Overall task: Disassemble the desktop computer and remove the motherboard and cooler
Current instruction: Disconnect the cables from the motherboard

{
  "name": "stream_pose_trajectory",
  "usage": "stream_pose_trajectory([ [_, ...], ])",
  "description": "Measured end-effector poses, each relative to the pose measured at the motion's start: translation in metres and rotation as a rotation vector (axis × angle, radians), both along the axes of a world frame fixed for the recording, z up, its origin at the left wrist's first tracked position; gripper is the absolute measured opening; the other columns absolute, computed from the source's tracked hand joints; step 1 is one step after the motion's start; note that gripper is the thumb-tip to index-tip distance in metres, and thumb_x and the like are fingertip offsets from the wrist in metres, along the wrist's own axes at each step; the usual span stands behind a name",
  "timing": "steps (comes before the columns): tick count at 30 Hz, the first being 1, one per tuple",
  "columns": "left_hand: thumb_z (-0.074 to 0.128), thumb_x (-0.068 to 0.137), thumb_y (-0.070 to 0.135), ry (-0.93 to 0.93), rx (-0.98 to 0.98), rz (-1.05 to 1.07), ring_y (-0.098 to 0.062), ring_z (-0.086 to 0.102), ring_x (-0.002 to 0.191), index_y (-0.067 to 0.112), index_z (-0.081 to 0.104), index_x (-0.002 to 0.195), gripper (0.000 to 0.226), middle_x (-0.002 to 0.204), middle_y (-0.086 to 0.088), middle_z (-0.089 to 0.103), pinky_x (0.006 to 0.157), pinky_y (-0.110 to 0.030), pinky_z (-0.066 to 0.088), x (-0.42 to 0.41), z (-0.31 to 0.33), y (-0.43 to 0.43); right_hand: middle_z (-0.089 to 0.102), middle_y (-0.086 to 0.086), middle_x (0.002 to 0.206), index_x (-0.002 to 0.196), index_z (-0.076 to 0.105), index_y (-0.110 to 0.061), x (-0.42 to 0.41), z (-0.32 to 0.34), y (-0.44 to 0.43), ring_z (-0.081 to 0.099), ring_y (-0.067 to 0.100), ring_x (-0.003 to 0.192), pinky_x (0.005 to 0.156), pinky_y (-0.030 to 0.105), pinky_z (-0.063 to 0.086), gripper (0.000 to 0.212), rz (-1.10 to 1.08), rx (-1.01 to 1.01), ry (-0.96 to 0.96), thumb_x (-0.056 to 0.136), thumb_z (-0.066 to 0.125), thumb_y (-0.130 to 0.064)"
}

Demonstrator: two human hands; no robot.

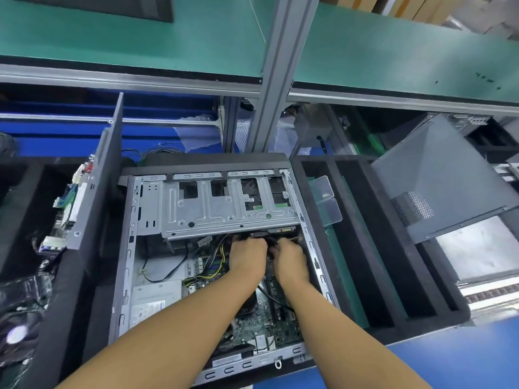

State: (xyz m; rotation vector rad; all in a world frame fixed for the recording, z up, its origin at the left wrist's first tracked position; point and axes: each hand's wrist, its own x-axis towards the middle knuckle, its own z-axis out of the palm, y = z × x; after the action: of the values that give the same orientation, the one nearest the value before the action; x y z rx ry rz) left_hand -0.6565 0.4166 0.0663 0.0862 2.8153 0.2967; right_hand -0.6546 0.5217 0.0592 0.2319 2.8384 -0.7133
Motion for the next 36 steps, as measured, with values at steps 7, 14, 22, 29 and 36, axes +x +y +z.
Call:
stream_pose_trajectory([
  [7,0.057,0.089,0.04,0.07,0.052,-0.065,-0.023,0.064,0.095,0.025,0.068,0.092,0.019,0.093,0.002,0.07,0.088,-0.04,0.035,0.01,-0.011,-0.017,0.061,0.008,0.081,0.084,0.045,-0.014,0.016,0.018,0.002,0.06,0.028,0.071,0.06,0.034,0.048,0.019,0.105,-0.007,-0.035,0.1,0.047,-0.024],
  [14,0.045,0.082,0.048,-0.098,0.234,-0.204,-0.013,0.06,0.098,0.029,0.064,0.094,0.029,0.096,0.012,0.068,0.098,-0.046,0.024,0.022,0.01,-0.036,0.058,0.008,0.089,0.072,0.047,-0.018,0.034,0.034,0.004,0.053,0.022,0.082,0.072,0.034,0.042,0.027,0.334,-0.14,-0.137,0.098,0.04,-0.01],
  [22,0.052,0.093,0.028,-0.594,1.374,0.311,-0.022,0.066,0.114,0.002,0.072,0.112,0.038,0.121,-0.007,0.07,0.106,-0.04,0.03,0.026,0.048,-0.078,0.062,0.013,0.063,0.057,0.062,-0.012,0.064,0.053,0.01,0.048,0.013,0.051,0.053,0.028,0.043,0.024,0.563,-0.31,-0.357,0.078,0.052,-0.01],
  [29,0.059,0.093,0.029,-0.7,1.262,0.025,-0.025,0.068,0.091,0.015,0.066,0.073,0.026,0.089,-0.013,0.07,0.092,-0.035,0.048,0.036,0.088,-0.09,0.069,-0.005,0.086,0.099,0.072,-0.014,0.066,0.07,0.011,0.058,0.002,0.077,0.071,0.02,0.041,0.03,0.483,-0.749,-0.476,0.077,0.051,-0.018],
  [36,0.045,0.084,0.022,-0.557,1.283,0.023,-0.015,0.018,0.042,0.019,0.03,0.056,0.032,0.052,-0.002,0.02,0.045,-0.025,0.033,0.038,0.118,-0.078,0.063,0.021,0.115,0.131,0.05,0.006,0.052,0.083,0.003,0.059,0.031,0.104,0.098,0.048,0.043,0.068,0.11,-1.47,-0.44,0.099,0.037,-0.051],
])
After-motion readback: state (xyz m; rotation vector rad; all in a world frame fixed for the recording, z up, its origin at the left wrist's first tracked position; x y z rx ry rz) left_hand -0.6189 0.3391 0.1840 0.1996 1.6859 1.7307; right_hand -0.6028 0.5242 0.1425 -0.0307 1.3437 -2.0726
